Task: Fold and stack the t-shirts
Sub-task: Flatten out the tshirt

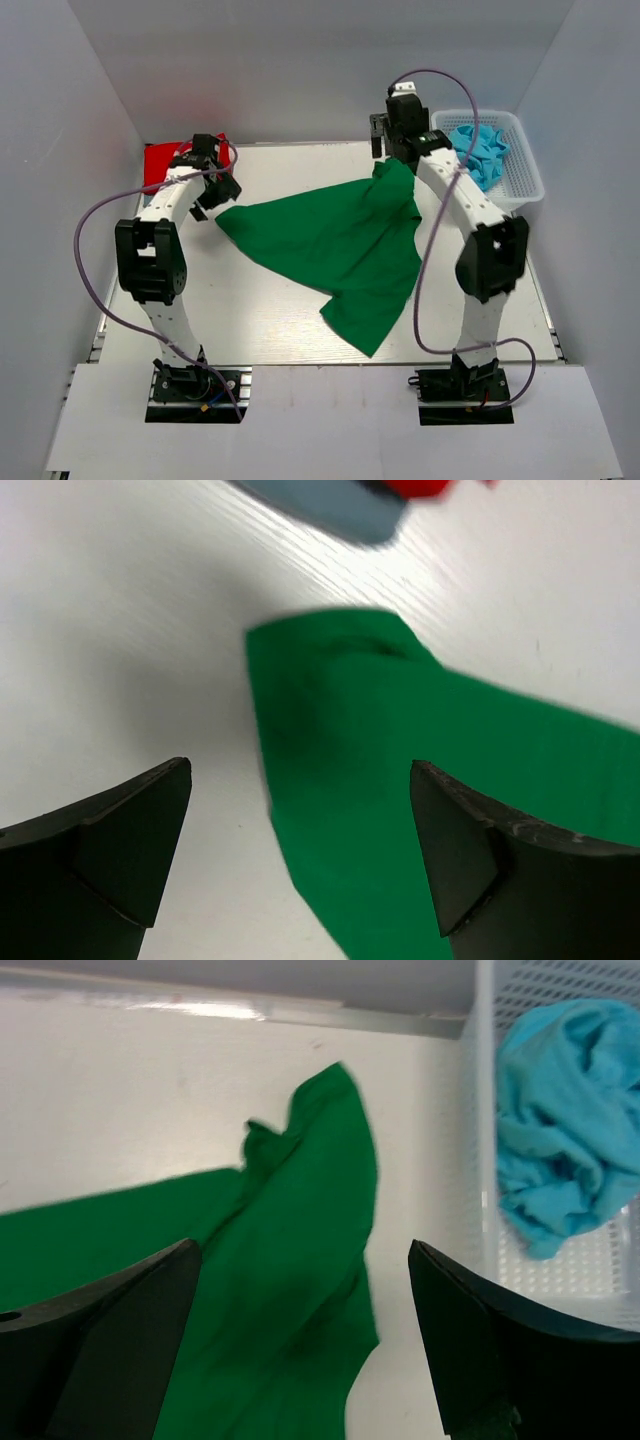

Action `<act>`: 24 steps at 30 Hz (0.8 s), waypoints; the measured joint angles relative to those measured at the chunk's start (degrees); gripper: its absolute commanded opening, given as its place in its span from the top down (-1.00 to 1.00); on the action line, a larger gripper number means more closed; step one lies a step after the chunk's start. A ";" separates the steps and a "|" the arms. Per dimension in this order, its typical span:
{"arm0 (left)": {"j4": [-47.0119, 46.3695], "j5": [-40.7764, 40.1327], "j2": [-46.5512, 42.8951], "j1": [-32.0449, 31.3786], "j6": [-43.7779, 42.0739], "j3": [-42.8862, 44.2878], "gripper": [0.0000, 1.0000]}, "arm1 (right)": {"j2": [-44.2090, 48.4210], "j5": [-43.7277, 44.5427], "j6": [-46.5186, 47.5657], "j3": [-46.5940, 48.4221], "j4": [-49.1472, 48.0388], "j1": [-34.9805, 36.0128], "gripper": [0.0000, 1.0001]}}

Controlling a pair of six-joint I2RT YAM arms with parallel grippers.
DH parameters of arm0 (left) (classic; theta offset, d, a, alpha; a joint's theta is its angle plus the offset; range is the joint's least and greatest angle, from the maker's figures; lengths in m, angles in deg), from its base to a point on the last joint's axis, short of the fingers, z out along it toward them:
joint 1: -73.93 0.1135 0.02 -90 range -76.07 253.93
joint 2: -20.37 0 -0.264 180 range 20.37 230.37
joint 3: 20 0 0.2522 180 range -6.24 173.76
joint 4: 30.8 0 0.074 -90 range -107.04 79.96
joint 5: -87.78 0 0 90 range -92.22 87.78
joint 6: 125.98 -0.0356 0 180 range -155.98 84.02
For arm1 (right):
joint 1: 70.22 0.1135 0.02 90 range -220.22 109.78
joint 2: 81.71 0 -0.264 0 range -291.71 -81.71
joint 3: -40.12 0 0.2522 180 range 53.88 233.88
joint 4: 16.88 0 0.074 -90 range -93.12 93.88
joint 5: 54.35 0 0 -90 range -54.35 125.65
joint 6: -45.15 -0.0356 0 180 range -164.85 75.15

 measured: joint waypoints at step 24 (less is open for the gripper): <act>-19.89 16.11 0.09 -3.06 -6.23 -19.17 -1.00 | 28.55 -30.34 -24.06 -65.18 -4.76 8.44 -0.80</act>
